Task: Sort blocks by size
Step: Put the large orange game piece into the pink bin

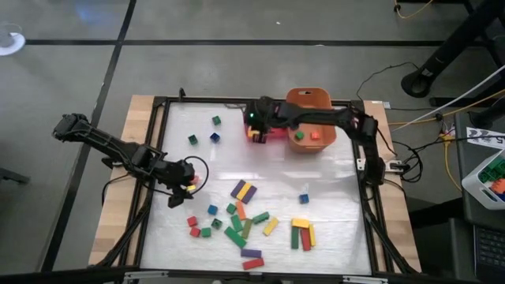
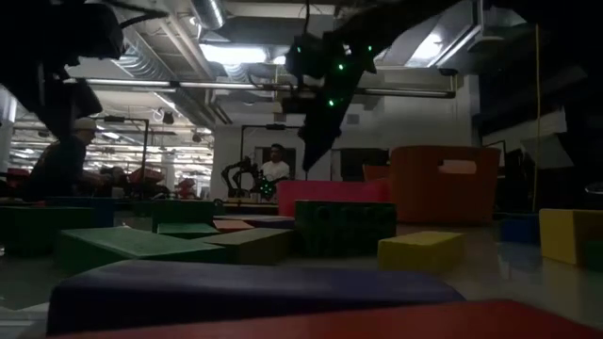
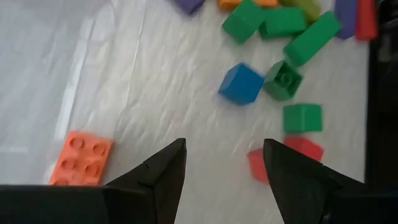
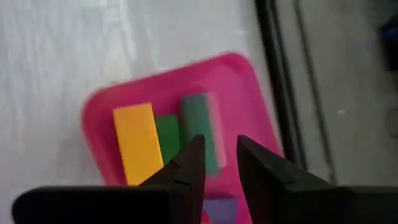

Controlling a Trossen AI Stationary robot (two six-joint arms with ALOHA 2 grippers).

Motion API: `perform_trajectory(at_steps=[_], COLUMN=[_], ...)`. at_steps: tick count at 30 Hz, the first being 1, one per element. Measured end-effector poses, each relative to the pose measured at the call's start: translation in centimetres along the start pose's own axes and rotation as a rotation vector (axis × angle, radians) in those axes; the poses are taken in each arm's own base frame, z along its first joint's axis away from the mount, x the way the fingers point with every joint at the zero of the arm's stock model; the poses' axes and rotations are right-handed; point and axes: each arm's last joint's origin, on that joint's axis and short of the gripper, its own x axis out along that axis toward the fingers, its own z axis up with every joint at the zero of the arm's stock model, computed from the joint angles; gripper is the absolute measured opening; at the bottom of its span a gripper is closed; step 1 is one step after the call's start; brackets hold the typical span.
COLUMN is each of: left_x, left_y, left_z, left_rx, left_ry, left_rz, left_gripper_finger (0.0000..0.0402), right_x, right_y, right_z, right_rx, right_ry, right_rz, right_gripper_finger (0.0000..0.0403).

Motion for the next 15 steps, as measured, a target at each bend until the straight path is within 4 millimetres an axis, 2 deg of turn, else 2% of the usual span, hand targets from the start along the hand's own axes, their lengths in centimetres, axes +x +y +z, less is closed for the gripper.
perform_trajectory(at_steps=[4, 7, 10, 15], left_x=[0.0, -0.1, -0.1, -0.2], left_y=[0.4, 0.7, 1.0, 1.5], left_z=[-0.6, -1.1, -1.3, -1.0], left_rx=[-0.013, 0.022, 0.115, 0.241], left_ry=[0.06, 0.112, 0.126, 0.054], left_rz=[0.043, 0.077, 0.116, 0.276], left_gripper_finger=[0.0199, 0.0199, 0.0199, 0.0199], right_x=[0.8, 0.9, 0.6, -0.3], right_y=[-1.5, -1.5, -0.5, 2.2], right_z=[-0.6, -0.6, -0.3, 0.6], right_rx=[0.037, 0.039, 0.011, -0.137], right_ry=[-0.009, -0.015, -0.026, -0.057], right_rz=[0.072, 0.114, 0.131, 0.158], right_gripper_finger=[0.0094, 0.0094, 0.0095, 0.0096])
